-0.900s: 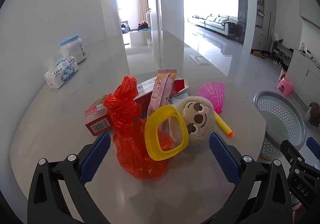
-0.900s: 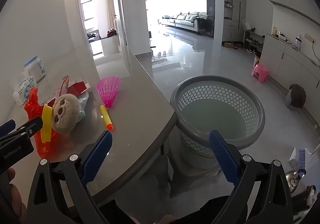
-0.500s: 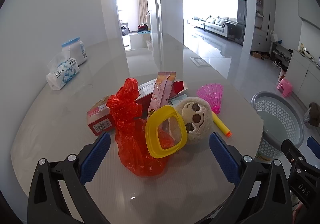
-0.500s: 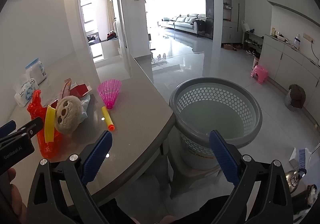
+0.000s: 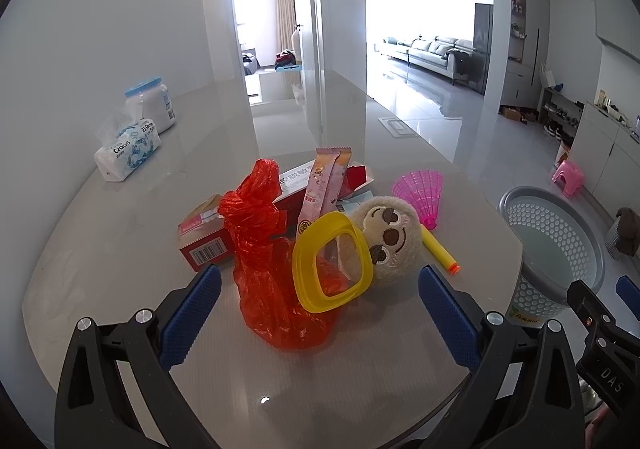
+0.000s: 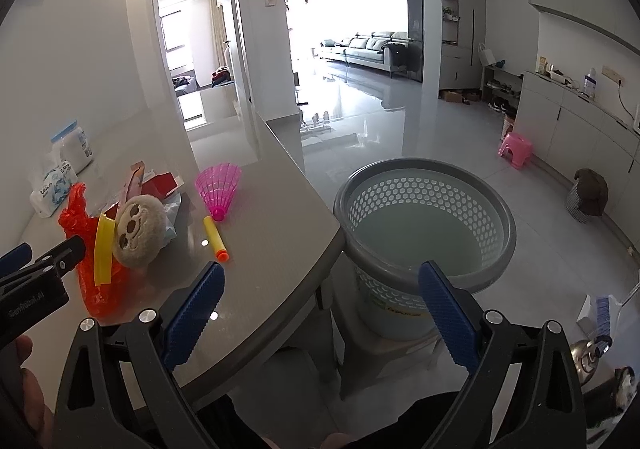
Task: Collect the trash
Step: 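Move both grippers toward the cluttered items on the table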
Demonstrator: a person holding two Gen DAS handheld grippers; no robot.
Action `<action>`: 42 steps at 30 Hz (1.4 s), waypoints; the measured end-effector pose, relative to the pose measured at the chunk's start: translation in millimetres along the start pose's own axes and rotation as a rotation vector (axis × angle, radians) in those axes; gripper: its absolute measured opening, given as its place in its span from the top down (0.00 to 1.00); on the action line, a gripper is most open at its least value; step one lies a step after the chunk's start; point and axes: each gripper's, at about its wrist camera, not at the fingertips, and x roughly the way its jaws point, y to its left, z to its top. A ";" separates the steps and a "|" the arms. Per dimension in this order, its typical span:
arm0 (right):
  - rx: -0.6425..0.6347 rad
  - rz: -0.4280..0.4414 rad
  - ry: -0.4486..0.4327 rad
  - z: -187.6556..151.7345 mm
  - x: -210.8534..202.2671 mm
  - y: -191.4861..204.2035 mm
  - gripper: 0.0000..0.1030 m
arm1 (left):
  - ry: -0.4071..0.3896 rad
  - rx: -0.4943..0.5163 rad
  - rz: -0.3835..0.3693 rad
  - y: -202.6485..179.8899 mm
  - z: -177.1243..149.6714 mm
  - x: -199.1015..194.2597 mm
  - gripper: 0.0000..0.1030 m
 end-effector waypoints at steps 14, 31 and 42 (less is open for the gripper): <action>0.012 -0.006 -0.001 -1.5 -2.7 -7.2 0.10 | -0.005 0.011 -0.006 -6.1 -2.3 -6.7 0.06; 0.020 -0.006 0.005 -1.3 -2.8 -11.1 0.10 | 0.003 0.018 -0.009 -10.7 -1.5 -4.3 0.06; 0.022 -0.006 0.008 -1.7 -2.3 -11.4 0.10 | 0.006 0.019 -0.012 -11.6 -1.6 -1.7 0.06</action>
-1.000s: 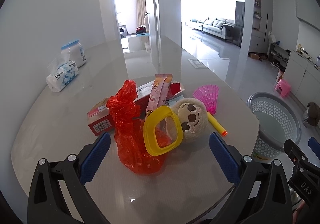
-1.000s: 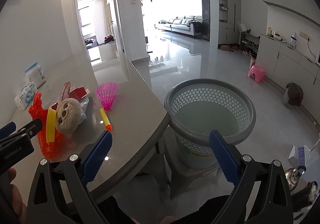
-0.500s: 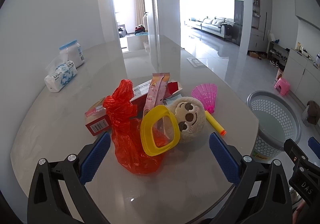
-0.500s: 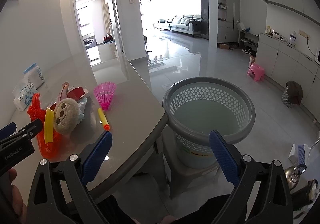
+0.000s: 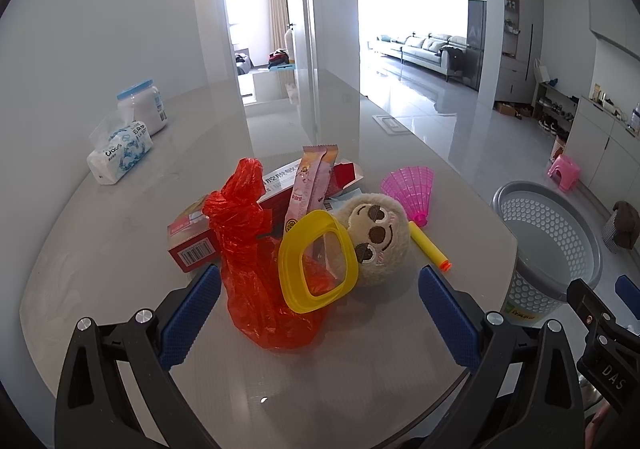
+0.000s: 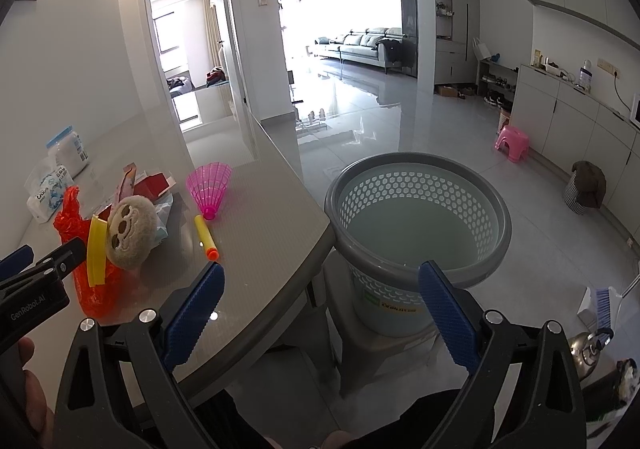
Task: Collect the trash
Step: 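Move both grippers toward the cluttered items on the table, then grasp the yellow foam dart with the right gripper while the left gripper grasps the red bag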
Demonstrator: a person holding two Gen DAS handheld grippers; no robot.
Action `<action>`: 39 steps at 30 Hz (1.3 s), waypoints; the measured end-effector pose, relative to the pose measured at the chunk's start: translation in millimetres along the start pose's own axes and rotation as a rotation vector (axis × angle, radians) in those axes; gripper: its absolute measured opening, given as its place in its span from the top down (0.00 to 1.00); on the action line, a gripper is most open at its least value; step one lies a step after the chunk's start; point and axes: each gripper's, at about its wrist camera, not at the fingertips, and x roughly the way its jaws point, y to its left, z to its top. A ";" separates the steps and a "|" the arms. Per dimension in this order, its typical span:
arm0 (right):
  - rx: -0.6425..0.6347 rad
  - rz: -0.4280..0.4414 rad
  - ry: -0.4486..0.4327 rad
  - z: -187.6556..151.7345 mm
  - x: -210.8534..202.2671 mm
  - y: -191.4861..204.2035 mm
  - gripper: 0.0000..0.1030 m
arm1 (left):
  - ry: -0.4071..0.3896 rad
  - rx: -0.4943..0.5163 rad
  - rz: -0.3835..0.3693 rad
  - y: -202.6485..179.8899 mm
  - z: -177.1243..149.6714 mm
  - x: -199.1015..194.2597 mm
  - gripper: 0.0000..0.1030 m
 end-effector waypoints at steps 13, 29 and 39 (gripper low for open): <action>0.000 0.000 0.001 0.2 0.9 0.2 0.10 | 0.002 0.000 -0.002 -0.2 -0.3 0.1 0.06; -0.064 0.118 0.066 -1.5 42.9 29.6 0.10 | 0.046 -0.098 0.098 63.3 -13.8 33.7 0.06; -0.196 0.153 0.111 11.4 97.1 67.7 0.10 | 0.069 -0.121 0.100 83.5 -21.9 43.7 0.06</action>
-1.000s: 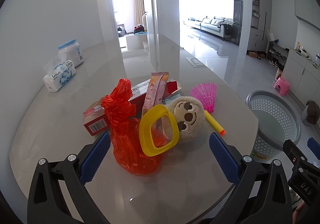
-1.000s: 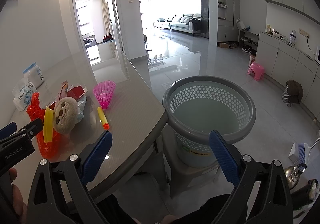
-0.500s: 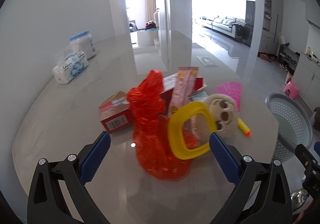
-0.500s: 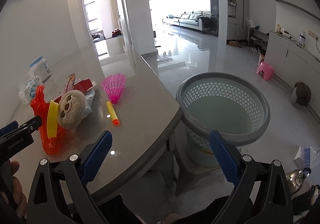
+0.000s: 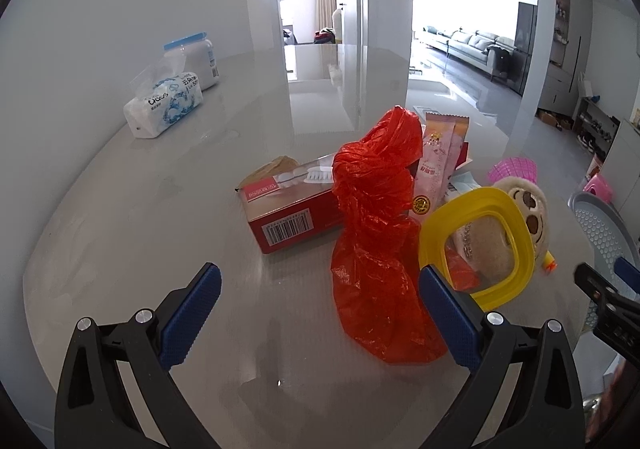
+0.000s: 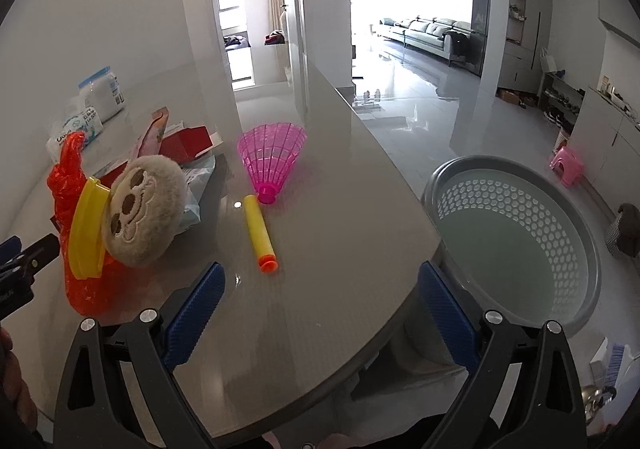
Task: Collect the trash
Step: 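Grasp the yellow foam dart with the right gripper while the left gripper grasps the red bag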
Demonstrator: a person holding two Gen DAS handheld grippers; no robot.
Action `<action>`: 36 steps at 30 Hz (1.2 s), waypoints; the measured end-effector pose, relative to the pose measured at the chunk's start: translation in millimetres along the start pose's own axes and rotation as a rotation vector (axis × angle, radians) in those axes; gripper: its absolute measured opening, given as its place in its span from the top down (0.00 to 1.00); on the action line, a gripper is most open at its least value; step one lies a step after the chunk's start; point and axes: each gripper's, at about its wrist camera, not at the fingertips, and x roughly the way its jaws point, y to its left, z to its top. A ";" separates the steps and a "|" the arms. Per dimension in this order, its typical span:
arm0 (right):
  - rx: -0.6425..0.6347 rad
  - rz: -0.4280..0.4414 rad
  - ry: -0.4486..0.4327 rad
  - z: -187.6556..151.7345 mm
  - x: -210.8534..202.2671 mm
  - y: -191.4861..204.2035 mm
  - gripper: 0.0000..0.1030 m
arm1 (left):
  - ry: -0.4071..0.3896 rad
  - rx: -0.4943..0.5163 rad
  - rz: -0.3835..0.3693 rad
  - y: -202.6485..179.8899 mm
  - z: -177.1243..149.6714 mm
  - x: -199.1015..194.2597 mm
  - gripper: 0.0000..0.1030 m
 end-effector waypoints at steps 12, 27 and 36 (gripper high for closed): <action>-0.061 0.037 0.079 24.2 54.9 18.3 0.11 | 0.028 -0.030 -0.017 8.8 -2.2 9.1 0.06; -0.147 0.057 0.094 24.2 55.8 38.6 0.63 | 0.044 -0.041 -0.020 28.8 0.5 13.5 0.06; -0.130 0.097 0.096 21.5 46.2 33.9 0.88 | 0.035 -0.033 -0.046 22.1 -1.7 5.8 0.06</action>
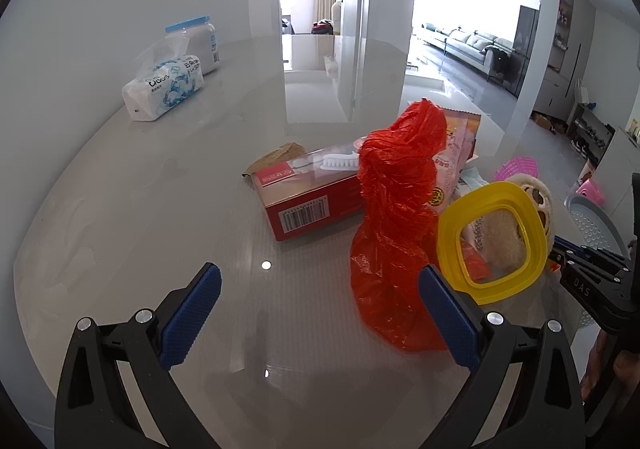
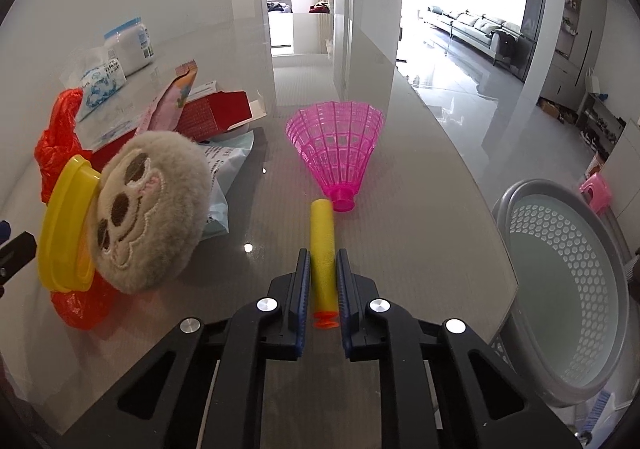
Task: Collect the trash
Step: 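Grasp the yellow foam dart with the right gripper while the left gripper grasps the red bag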
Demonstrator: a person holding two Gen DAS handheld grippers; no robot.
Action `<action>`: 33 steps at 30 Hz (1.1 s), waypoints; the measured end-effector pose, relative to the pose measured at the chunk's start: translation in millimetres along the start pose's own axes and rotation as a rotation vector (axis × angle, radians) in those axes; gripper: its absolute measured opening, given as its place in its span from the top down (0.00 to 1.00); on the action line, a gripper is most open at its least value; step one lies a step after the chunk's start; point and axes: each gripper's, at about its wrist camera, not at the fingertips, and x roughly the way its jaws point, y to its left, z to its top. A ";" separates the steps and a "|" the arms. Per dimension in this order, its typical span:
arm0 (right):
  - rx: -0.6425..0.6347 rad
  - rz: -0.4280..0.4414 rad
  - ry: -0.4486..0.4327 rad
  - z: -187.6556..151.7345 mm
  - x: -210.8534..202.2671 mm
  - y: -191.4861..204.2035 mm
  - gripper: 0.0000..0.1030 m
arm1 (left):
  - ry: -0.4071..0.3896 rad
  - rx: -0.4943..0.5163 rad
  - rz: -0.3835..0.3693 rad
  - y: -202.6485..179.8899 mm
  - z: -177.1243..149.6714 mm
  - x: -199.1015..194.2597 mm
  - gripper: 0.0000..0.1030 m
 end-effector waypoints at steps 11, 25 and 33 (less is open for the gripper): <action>0.050 0.057 -0.034 -14.6 -30.6 -3.8 0.88 | 0.020 -0.022 -0.064 -14.1 3.8 12.0 0.06; 0.068 0.078 -0.049 -24.6 -43.6 -7.4 0.88 | 0.046 -0.049 -0.087 -19.5 2.1 31.3 0.34; 0.080 0.080 -0.051 -26.8 -45.6 -10.0 0.88 | 0.069 -0.036 -0.116 -21.8 0.8 31.4 0.82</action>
